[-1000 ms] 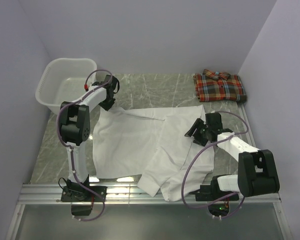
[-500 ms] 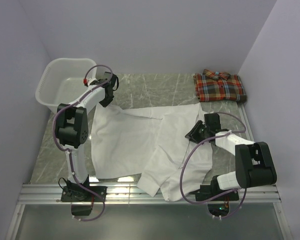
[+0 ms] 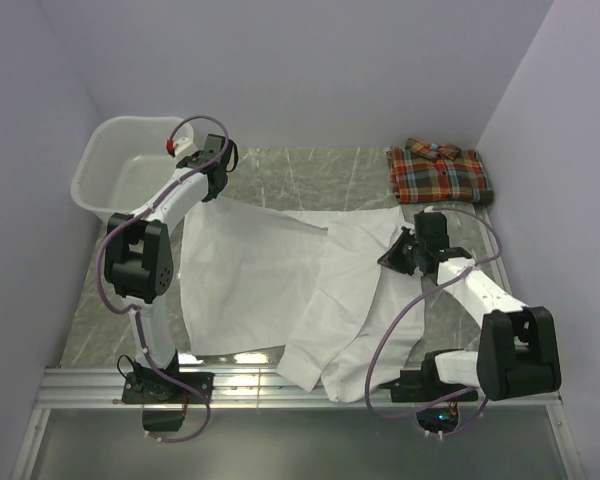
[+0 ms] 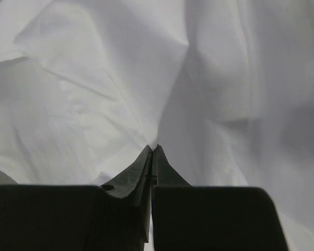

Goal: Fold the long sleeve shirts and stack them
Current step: Fold the shirt

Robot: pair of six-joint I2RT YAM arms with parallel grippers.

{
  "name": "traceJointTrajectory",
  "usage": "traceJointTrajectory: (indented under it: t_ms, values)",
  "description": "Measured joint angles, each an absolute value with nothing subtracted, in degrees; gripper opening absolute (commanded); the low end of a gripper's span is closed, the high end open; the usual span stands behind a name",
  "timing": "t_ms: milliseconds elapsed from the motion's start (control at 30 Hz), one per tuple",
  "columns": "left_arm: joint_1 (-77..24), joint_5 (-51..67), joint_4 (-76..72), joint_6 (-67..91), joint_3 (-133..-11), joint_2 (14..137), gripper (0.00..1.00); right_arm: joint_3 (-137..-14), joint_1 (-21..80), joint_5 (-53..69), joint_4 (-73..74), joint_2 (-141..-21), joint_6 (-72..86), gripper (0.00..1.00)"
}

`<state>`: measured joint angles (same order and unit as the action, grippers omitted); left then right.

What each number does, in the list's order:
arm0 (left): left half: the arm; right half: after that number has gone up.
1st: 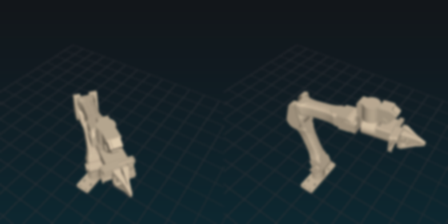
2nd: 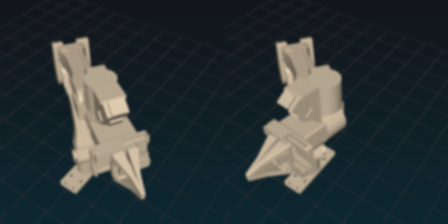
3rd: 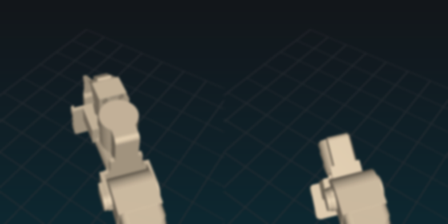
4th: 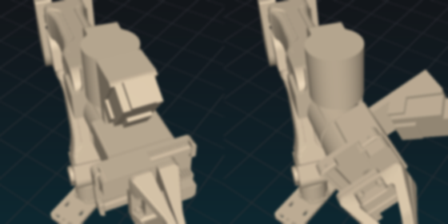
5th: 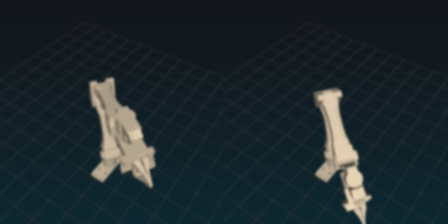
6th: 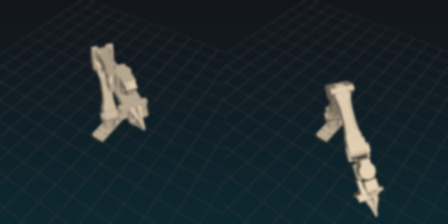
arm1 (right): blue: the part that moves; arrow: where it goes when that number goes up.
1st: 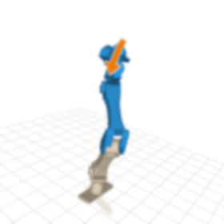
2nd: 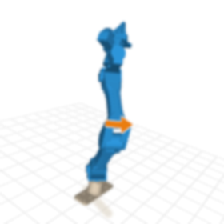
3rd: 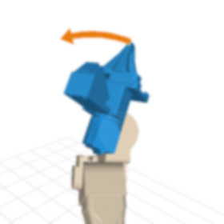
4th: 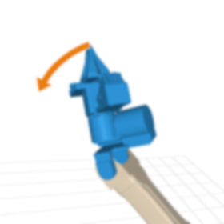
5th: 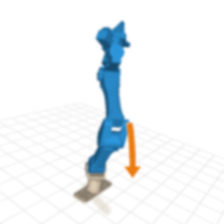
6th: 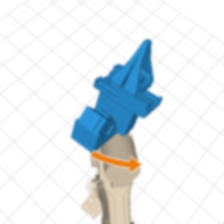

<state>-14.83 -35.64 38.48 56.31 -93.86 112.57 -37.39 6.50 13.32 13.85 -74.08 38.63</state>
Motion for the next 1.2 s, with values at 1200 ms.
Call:
traceJointTrajectory:
  t_ms: [1200]
  values:
    - [-17.69,-37.8,37.39,65.12,-69.65,90.41,0.23,-39.81,3.36,13.02,24.05,-60.71,36.93,0.0]
